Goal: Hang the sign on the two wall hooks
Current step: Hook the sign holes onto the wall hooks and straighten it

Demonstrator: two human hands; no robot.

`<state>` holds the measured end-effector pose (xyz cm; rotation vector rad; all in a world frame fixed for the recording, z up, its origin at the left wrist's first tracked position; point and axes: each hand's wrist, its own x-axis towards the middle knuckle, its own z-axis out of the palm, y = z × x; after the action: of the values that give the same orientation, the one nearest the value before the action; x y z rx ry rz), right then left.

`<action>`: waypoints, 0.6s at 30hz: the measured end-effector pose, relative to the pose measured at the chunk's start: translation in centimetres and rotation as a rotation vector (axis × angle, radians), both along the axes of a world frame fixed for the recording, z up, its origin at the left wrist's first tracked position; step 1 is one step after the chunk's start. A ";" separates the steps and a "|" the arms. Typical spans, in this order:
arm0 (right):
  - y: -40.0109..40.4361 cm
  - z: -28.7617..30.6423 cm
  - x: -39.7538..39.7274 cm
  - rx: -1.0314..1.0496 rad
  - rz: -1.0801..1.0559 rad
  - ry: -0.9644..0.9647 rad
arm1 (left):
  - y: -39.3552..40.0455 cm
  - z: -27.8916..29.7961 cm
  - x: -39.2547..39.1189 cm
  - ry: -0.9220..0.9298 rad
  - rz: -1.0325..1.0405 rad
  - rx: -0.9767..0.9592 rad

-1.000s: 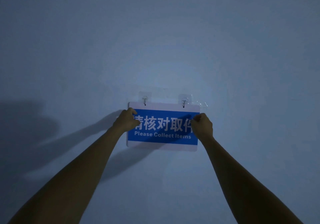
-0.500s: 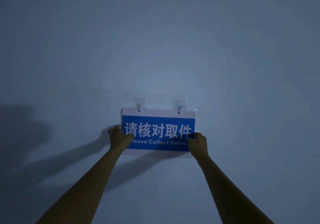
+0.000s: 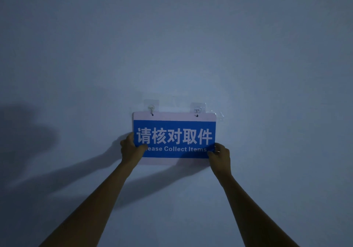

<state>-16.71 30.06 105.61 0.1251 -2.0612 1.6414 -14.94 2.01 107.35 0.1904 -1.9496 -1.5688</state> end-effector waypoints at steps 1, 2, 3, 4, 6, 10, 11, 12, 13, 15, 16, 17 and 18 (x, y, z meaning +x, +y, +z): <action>0.0 0.0 0.0 0.002 -0.001 -0.001 | 0.4 0.7 1.2 0.002 -0.025 0.020; 0.0 0.0 -0.1 0.001 -0.004 -0.003 | 0.6 1.1 1.9 0.004 -0.060 0.042; 0.0 0.1 -0.1 -0.002 -0.010 -0.009 | 0.7 1.5 2.4 0.005 -0.091 0.070; 0.1 0.2 -0.2 -0.005 -0.012 -0.015 | 0.8 1.7 2.6 0.001 -0.114 0.090; 0.3 0.3 -0.3 -0.004 -0.008 -0.035 | 0.7 1.8 2.7 -0.018 -0.139 0.097; 0.5 0.7 -0.2 0.044 0.004 -0.052 | 0.4 1.6 2.6 -0.035 -0.129 0.081; 0.6 0.7 -0.3 0.054 0.002 -0.057 | 0.3 1.6 2.7 -0.045 -0.119 0.070; 0.6 0.6 -0.3 0.059 -0.006 -0.063 | 0.2 1.5 2.7 -0.052 -0.104 0.051; 0.6 0.6 -0.4 0.062 -0.017 -0.071 | 0.1 1.4 2.8 -0.071 -0.096 0.037; 0.9 0.5 -0.5 0.071 -0.032 -0.076 | -0.5 0.9 2.7 -0.113 -0.074 0.018; 1.0 0.4 -0.7 0.074 -0.037 -0.079 | -0.8 0.5 2.6 -0.130 -0.064 0.005; 1.1 0.5 -0.4 0.084 -0.039 -0.085 | -0.9 0.4 3.0 -0.149 -0.053 -0.009; 1.2 0.5 -0.6 0.095 -0.035 -0.087 | -1.4 0.0 2.6 -0.154 -0.047 -0.018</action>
<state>-17.27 31.28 106.07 0.0510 -2.1944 1.5538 -12.33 0.64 107.35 0.2671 -2.0986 -1.6079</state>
